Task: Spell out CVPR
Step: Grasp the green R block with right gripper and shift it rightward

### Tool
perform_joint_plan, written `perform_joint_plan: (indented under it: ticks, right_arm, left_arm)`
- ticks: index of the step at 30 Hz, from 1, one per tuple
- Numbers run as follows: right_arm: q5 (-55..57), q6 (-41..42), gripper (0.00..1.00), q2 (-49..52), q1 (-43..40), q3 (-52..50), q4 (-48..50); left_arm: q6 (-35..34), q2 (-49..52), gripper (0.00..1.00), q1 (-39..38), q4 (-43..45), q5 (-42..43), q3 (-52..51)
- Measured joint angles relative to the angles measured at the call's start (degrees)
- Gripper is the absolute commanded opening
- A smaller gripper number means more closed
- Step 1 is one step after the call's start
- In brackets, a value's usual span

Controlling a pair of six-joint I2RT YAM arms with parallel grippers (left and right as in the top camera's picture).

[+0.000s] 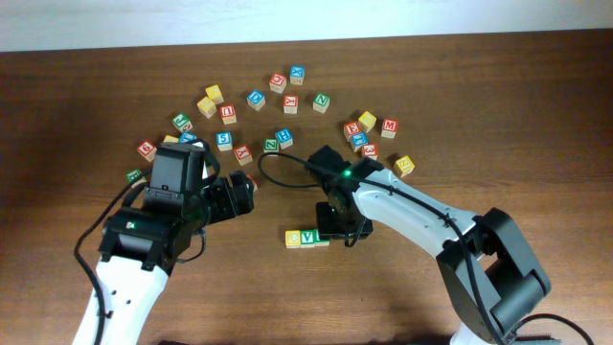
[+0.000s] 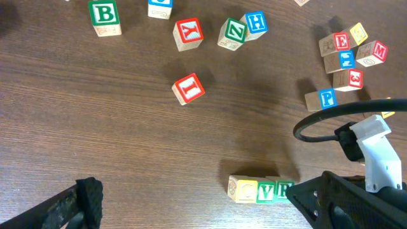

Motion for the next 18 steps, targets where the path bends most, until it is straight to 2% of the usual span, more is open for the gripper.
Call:
perform_joint_plan:
  ticks: [6,12,16,18]
  right_arm:
    - [1.1,-1.6,0.49,-0.2,-5.8,0.0,-5.4]
    - [3.3,-1.7,0.49,-0.2,-6.2,0.5,-11.5]
    - [3.3,-1.7,0.54,0.0,-6.2,7.3,-14.3]
    - [4.0,-2.1,0.53,0.1,-6.3,12.1,-11.4]
  left_arm:
    - [0.0,0.0,0.99,0.0,0.0,0.0,0.0]
    - [0.0,0.0,0.99,0.0,0.0,0.0,0.0]
    - [0.0,0.0,0.99,0.0,0.0,0.0,0.0]
    - [0.0,0.0,0.99,0.0,0.0,0.0,0.0]
